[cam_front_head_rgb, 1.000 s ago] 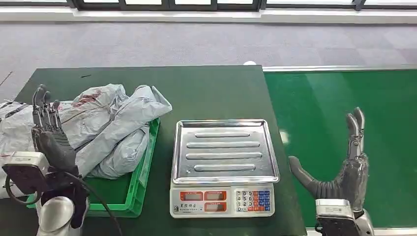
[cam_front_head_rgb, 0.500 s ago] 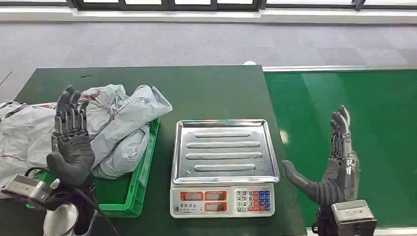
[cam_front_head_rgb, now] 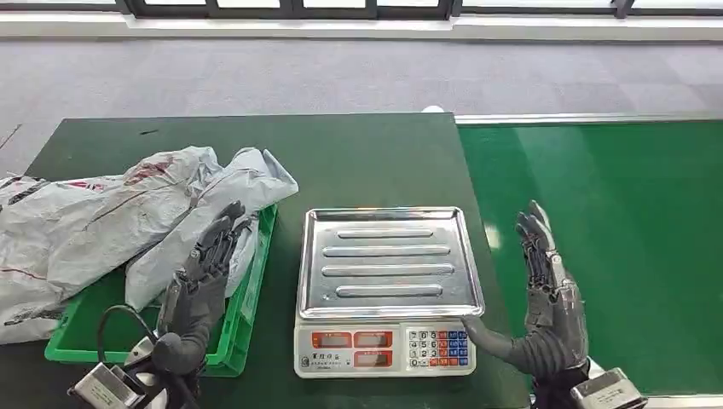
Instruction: Moved the parcel from conveyor to table for the left to box.
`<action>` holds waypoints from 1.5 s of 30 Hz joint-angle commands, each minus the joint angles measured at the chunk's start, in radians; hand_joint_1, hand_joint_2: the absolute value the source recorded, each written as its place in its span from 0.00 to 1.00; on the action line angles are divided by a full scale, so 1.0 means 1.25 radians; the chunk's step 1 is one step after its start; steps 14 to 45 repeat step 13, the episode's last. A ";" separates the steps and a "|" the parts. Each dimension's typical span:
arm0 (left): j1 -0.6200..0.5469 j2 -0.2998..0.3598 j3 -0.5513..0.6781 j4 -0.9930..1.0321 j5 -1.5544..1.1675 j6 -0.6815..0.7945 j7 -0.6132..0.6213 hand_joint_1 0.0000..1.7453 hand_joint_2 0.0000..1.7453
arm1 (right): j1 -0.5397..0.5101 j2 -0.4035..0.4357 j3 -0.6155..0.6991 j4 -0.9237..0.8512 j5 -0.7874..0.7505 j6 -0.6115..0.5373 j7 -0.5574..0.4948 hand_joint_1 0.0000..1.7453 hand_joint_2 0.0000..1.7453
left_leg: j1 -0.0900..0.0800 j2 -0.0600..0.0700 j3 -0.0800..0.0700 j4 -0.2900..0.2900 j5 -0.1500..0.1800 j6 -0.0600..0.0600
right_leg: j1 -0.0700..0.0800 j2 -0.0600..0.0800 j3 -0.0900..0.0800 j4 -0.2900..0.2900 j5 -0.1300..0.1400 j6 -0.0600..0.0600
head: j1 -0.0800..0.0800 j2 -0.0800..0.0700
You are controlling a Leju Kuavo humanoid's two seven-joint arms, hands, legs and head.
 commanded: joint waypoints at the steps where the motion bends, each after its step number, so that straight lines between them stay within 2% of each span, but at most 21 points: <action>1: -0.058 0.019 -0.046 0.064 0.008 -0.002 0.019 0.00 0.00 | 0.028 -0.002 0.045 -0.033 0.051 -0.005 -0.004 0.00 1.00 | 0.000 -0.001 0.001 -0.001 0.000 0.000 | 0.000 -0.002 0.001 -0.001 0.000 0.000 | 0.000 0.000; 5: -0.057 0.016 -0.045 0.060 0.011 0.011 0.025 0.00 0.00 | 0.034 -0.015 0.049 -0.034 0.061 -0.007 -0.009 0.00 1.00 | 0.000 0.000 0.004 -0.006 0.001 -0.001 | 0.000 -0.001 0.005 -0.005 0.001 -0.001 | 0.000 0.000; 9: -0.058 0.012 -0.036 0.060 0.041 0.025 0.030 0.00 0.00 | 0.049 -0.038 0.057 -0.035 0.053 -0.011 -0.032 0.00 1.00 | 0.000 -0.001 0.002 -0.003 0.000 0.000 | 0.000 -0.001 0.003 -0.003 0.000 0.000 | 0.000 0.000; 13: -0.046 0.013 -0.004 0.052 0.096 0.025 0.034 0.00 0.00 | 0.024 -0.079 0.090 0.008 0.051 -0.006 -0.043 0.00 1.00 | 0.000 0.001 0.002 -0.002 0.000 0.000 | 0.000 0.001 0.002 -0.002 0.000 0.000 | 0.000 0.000; 45: -0.046 0.013 -0.004 0.052 0.096 0.025 0.034 0.00 0.00 | 0.024 -0.079 0.090 0.008 0.051 -0.006 -0.043 0.00 1.00 | 0.000 0.001 0.002 -0.002 0.000 0.000 | 0.000 0.001 0.002 -0.002 0.000 0.000 | 0.000 0.000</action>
